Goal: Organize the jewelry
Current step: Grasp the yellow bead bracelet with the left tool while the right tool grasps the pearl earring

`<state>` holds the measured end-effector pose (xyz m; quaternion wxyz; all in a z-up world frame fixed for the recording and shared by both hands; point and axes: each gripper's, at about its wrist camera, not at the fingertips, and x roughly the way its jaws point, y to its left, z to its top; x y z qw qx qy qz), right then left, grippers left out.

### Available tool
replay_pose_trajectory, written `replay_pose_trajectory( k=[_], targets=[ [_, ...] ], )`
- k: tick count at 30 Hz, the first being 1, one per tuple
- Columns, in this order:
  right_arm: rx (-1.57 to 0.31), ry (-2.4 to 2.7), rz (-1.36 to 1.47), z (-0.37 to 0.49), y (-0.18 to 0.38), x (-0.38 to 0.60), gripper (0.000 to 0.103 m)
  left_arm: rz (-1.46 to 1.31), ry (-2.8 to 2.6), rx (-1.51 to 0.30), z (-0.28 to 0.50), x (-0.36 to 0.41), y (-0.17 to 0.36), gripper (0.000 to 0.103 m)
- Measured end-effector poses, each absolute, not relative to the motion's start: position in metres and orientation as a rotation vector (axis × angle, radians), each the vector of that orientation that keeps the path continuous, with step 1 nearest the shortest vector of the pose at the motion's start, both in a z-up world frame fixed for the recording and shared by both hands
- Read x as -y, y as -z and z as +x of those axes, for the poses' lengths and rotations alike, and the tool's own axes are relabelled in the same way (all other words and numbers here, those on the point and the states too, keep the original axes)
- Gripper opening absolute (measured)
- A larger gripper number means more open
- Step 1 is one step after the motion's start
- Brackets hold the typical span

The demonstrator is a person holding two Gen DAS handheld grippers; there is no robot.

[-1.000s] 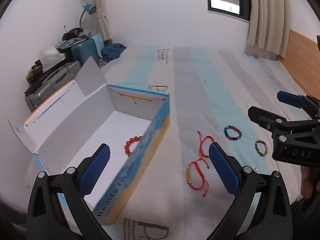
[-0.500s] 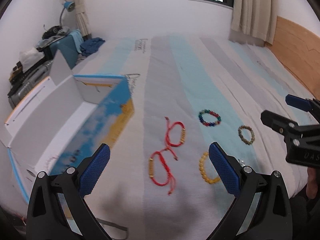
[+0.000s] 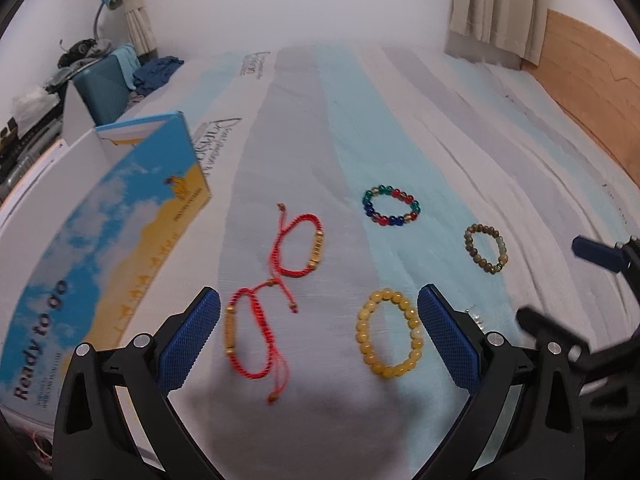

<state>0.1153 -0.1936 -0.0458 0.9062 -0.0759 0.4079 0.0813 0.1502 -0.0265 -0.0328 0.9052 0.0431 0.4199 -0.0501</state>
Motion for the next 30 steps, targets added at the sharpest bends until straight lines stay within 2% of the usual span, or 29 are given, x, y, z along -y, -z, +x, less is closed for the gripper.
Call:
replay_pose_trajectory(
  k=[4,12,25,30],
  targets=[
    [-0.877,-0.215,-0.142,0.115,0.063,0.193,0.083,0.101,0.119,-0.887,0.158,0.039,0.047,0.097],
    [-0.942,-0.293,-0.118,0.115,0.092,0.187,0.064,0.093,0.131,-0.937,0.170,0.050,0.076,0.095],
    [-1.009,-0.338,-0.066,0.125,0.114,0.189,0.043,0.117,0.163,-0.993,0.177,0.063,0.106,0.075],
    [-1.013,-0.342,-0.080,0.127,0.115,0.187,0.031,0.111,0.179,-0.999,0.176,0.064,0.108,0.066]
  ],
)
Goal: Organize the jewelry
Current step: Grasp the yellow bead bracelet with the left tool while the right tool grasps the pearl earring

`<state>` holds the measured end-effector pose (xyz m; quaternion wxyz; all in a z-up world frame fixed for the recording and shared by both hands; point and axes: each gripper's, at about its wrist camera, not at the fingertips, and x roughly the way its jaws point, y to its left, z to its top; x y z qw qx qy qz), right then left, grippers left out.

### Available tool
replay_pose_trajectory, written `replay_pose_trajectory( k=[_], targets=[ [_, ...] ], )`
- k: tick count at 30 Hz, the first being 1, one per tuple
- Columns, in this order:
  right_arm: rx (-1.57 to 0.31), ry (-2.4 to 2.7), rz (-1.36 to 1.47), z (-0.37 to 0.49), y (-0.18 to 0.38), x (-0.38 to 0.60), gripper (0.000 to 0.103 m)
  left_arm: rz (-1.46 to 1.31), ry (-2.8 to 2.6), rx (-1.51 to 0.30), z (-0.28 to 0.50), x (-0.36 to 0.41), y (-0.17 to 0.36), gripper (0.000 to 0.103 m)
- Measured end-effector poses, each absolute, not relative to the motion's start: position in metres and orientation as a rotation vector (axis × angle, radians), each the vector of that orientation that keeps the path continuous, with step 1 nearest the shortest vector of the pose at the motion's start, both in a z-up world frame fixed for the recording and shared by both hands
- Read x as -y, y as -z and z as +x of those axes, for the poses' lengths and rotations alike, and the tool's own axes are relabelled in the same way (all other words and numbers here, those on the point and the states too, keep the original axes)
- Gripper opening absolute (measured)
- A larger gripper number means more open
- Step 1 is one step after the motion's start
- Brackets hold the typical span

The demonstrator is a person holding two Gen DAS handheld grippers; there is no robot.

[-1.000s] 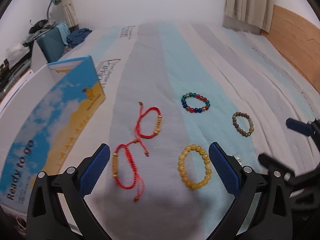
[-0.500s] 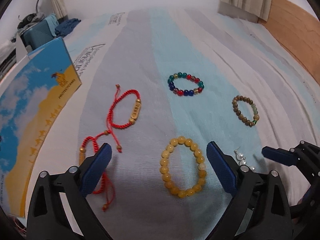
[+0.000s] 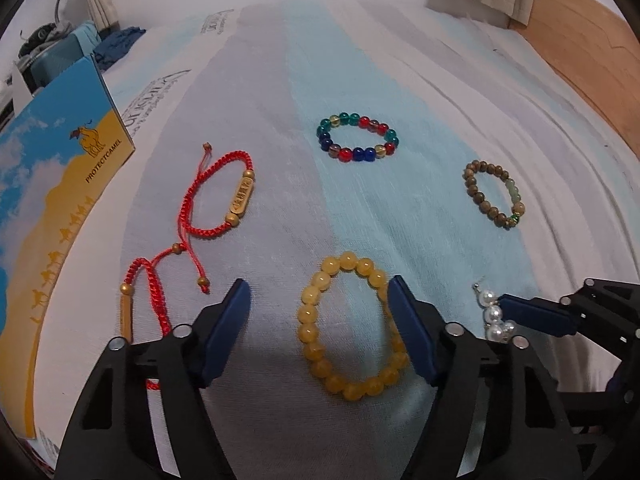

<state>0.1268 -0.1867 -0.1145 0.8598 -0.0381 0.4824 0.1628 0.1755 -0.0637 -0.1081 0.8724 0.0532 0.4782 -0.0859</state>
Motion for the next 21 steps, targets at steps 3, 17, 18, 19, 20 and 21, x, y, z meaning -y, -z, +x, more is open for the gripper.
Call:
replay_pose_trajectory(
  k=[3,17,18,19,20,21],
  targets=[
    [-1.015,-0.337,-0.081,0.126,0.116,0.187,0.030,0.120,0.192,-1.000,0.175,0.067,0.108,0.060],
    [-1.019,-0.317,-0.106,0.126,0.115,0.181,0.018,0.119,0.236,-1.029,0.169,0.053,0.111,0.009],
    [-1.016,-0.316,-0.110,0.125,0.114,0.181,0.018,0.119,0.239,-1.031,0.170,0.053,0.111,0.009],
    [-1.016,-0.316,-0.105,0.125,0.114,0.181,0.018,0.122,0.242,-1.031,0.170,0.051,0.110,0.009],
    [-1.015,-0.316,-0.102,0.125,0.113,0.182,0.017,0.119,0.242,-1.031,0.169,0.050,0.109,0.009],
    [-1.013,-0.317,-0.099,0.124,0.112,0.183,0.017,0.117,0.241,-1.032,0.169,0.049,0.108,0.009]
  ],
)
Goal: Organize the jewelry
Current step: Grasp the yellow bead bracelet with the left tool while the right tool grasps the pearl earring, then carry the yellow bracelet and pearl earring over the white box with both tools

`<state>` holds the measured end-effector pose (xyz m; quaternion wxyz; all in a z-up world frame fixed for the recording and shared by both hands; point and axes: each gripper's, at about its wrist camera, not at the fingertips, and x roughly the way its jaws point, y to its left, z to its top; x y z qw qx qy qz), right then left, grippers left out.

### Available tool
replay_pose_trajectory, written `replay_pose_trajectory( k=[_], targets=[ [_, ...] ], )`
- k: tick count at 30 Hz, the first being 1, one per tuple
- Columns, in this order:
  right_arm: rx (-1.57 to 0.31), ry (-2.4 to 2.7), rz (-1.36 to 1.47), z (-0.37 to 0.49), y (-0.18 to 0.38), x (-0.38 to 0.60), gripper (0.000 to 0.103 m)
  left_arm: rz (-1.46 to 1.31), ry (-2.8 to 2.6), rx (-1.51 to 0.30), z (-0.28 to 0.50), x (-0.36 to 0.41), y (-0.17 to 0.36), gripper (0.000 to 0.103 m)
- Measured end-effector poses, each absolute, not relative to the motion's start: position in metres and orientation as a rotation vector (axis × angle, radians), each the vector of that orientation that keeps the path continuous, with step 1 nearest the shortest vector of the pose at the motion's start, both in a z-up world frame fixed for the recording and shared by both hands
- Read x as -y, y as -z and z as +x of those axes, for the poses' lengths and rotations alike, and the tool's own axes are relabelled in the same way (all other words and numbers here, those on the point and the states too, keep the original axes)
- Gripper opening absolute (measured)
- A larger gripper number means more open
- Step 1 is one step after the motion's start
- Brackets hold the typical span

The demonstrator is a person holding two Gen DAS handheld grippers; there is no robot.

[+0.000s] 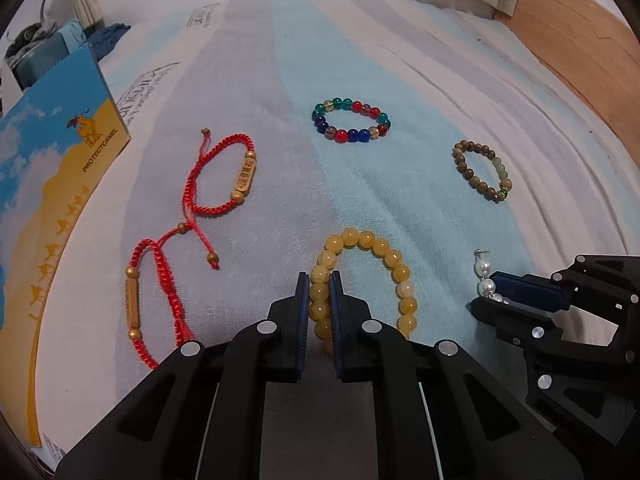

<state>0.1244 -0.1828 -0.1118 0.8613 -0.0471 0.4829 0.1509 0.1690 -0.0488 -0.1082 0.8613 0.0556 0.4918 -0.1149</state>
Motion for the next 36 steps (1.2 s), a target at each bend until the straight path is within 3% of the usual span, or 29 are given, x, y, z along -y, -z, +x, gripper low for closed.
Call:
replay_pose_trajectory(
  k=[36],
  targets=[
    [-0.871,-0.298,-0.069,0.109,0.020,0.171,0.017,0.120,0.194,-0.903,0.141,0.023,0.006,0.009]
  ],
)
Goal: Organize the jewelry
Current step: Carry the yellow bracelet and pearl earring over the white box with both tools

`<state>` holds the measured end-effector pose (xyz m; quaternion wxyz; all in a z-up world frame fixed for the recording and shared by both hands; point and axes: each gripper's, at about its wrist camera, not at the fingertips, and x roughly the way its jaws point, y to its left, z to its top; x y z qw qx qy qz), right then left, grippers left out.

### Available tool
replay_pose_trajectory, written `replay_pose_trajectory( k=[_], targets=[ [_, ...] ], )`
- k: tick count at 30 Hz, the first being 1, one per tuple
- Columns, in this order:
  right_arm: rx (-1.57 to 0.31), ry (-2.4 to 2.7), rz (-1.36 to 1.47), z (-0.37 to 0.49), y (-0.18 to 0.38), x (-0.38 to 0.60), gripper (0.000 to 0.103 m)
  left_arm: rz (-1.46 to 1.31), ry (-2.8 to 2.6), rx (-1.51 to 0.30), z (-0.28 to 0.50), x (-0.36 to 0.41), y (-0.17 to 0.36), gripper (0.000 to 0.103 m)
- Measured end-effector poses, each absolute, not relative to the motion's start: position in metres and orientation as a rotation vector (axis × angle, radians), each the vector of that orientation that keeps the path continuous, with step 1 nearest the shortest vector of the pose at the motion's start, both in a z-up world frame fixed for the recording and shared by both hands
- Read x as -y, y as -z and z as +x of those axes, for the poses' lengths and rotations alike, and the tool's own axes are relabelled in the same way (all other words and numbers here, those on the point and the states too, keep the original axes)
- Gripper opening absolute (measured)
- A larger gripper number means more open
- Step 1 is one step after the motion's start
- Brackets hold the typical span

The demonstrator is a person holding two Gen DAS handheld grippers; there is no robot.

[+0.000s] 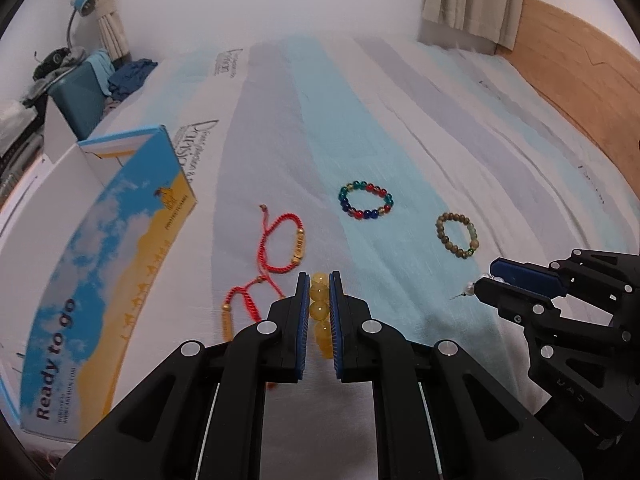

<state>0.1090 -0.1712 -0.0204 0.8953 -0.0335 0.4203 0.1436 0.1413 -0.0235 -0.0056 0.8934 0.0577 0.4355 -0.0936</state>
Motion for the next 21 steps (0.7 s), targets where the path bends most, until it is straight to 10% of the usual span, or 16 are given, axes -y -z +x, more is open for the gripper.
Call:
replay_pose_trajectory(
  k=[21],
  targets=[
    [-0.764,-0.359,-0.126,0.113,-0.052,0.081,0.017,0.089,0.078,-0.809,0.115,-0.063,-0.072,0.009]
  ],
)
